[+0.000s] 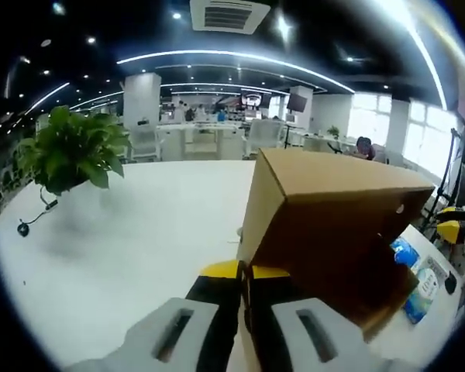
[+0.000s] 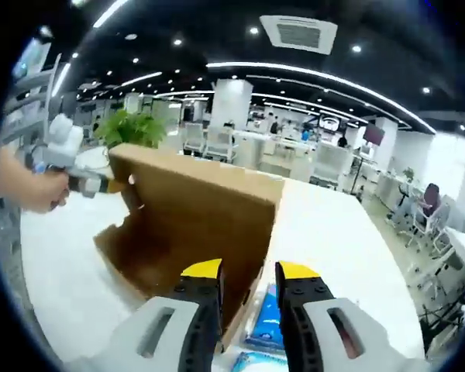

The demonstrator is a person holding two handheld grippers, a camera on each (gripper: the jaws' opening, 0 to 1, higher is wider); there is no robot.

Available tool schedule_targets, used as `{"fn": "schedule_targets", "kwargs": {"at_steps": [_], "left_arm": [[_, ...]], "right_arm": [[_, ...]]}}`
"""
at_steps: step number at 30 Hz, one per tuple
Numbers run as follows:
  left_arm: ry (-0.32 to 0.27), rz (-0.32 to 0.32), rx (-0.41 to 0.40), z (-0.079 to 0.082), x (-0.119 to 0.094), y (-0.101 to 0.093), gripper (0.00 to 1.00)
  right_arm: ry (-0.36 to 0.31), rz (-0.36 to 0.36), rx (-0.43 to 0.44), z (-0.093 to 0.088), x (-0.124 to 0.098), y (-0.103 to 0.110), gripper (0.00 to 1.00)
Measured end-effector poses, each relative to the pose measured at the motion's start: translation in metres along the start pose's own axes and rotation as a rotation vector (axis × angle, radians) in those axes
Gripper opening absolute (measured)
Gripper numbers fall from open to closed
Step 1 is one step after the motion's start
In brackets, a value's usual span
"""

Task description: Operate the shoe box by opening the lid, removing the specified soft item, and placing it in the target area until the item is outside and the box remains undamaged.

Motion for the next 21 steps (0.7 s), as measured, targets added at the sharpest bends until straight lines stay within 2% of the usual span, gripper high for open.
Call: {"fn": "schedule_targets", "kwargs": {"at_steps": [2, 3, 8, 10, 12, 14, 19, 21], "left_arm": [[0.005, -0.002, 0.005, -0.001, 0.0, 0.0, 0.01], [0.006, -0.003, 0.004, -0.001, -0.001, 0.0, 0.01], [0.009, 0.001, -0.007, -0.001, -0.002, -0.001, 0.01], [0.013, 0.005, 0.003, -0.001, -0.001, -0.001, 0.01], [0.013, 0.001, 0.003, -0.001, -0.002, -0.001, 0.01], [0.019, -0.005, 0.001, -0.002, -0.002, 0.0, 0.02], [0.032, -0.027, 0.002, -0.004, -0.003, 0.001, 0.02], [0.031, -0.063, -0.056, -0.004, -0.004, 0.002, 0.04]], "right_arm": [[-0.03, -0.038, -0.043, 0.004, 0.004, -0.005, 0.25], [-0.019, -0.072, -0.106, 0.006, 0.006, -0.009, 0.24], [-0.008, -0.02, -0.15, 0.001, 0.026, -0.004, 0.23], [0.035, 0.012, -0.192, -0.003, 0.035, -0.002, 0.23], [0.028, -0.007, -0.216, -0.002, 0.04, -0.002, 0.22], [0.014, -0.011, -0.2, 0.002, 0.041, -0.003, 0.22], [0.002, -0.019, -0.242, 0.006, 0.04, -0.001, 0.05], [0.007, -0.035, -0.245, 0.006, 0.039, -0.003, 0.02]]}}
Point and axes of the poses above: the point that each gripper's makers call its tool centre point, and the gripper's own axes: x roughly forward along the fingers, y roughly to its left, z roughly out of its top, the point moved 10 cm from there along -x, roughly backward along the fingers, and after that the axes turned 1 degree about -y, right-handed, at the moved point
